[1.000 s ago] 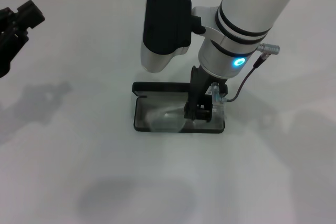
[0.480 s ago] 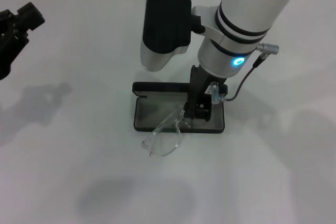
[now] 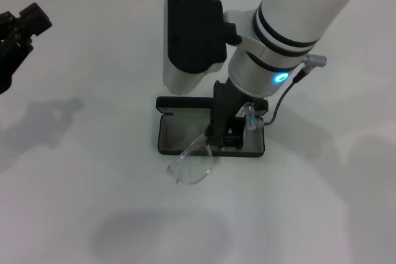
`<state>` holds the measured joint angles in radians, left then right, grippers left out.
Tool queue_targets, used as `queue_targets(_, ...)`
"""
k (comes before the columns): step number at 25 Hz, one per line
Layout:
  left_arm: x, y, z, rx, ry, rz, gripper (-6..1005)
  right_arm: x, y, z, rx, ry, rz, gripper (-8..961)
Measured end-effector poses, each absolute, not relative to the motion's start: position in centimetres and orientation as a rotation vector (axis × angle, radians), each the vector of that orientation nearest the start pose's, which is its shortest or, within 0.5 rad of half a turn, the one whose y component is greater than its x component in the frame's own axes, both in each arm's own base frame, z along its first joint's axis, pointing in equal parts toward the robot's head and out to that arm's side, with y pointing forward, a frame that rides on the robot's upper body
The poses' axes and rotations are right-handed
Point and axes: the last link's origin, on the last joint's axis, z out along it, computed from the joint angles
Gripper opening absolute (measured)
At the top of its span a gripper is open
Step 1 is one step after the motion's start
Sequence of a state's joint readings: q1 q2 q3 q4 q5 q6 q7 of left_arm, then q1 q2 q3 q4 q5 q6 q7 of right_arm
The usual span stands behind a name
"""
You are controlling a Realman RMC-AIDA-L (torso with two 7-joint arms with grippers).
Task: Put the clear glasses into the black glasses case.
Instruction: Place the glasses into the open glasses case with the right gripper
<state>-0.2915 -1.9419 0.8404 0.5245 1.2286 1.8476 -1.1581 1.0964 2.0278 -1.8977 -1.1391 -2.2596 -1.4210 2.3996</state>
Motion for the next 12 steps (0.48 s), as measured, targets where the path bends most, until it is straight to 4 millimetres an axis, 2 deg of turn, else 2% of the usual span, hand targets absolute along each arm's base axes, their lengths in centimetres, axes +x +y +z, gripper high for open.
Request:
queue_targets(6, -28.3, 27.4, 9.1, -2.267, -0.352, -1.363, 83, 3.7, 33.4, -8.6, -3.044, -0.186, -0.72, 98)
queue_targets(9, -28.4, 27.3, 9.0, -2.265, -0.351, -1.363, 84, 4.0, 33.0, -7.6, -3.072, -0.259, -0.732, 230)
queue_targets(12, -28.4, 27.3, 9.2, -2.252, -0.353, -1.366, 85, 4.5, 33.0, -6.7, -3.08, -0.315, -0.827, 350)
